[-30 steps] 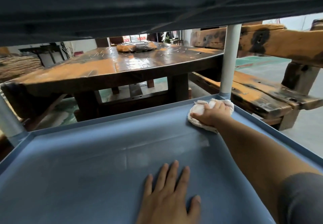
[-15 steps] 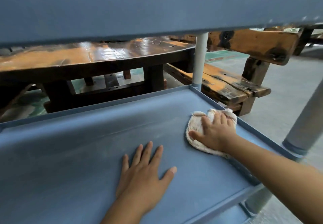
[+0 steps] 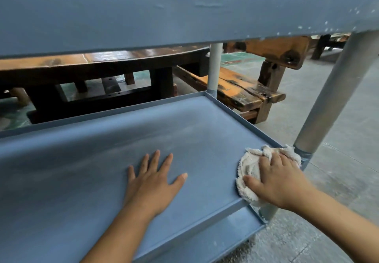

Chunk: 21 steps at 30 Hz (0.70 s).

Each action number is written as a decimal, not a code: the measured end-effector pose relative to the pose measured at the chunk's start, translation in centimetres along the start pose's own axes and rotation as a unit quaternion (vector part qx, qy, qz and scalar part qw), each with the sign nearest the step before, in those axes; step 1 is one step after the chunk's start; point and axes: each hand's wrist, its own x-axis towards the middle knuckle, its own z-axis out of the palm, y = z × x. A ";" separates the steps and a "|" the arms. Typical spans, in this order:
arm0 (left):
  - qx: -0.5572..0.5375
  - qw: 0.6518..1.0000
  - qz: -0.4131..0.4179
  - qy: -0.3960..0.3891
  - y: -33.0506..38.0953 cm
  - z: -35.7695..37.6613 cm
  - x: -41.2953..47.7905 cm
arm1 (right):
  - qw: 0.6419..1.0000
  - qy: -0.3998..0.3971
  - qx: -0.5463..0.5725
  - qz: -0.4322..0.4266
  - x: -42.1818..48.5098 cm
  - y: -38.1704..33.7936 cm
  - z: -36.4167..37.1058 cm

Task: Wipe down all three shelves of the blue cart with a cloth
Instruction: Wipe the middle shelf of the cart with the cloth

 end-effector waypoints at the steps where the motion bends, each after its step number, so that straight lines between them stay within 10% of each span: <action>1: 0.002 1.000 -0.002 -0.003 0.0 -0.1 -0.1 | 1.000 0.011 -0.007 0.008 -0.7 0.0 -0.1; 11: 0.017 1.000 0.000 -0.017 -0.1 0.1 0.2 | 0.993 0.104 0.053 0.030 -3.2 -0.8 3.1; 21: 0.022 0.999 0.007 -0.026 -0.1 -0.3 0.1 | 0.928 0.268 0.162 -0.202 -9.9 -13.8 5.1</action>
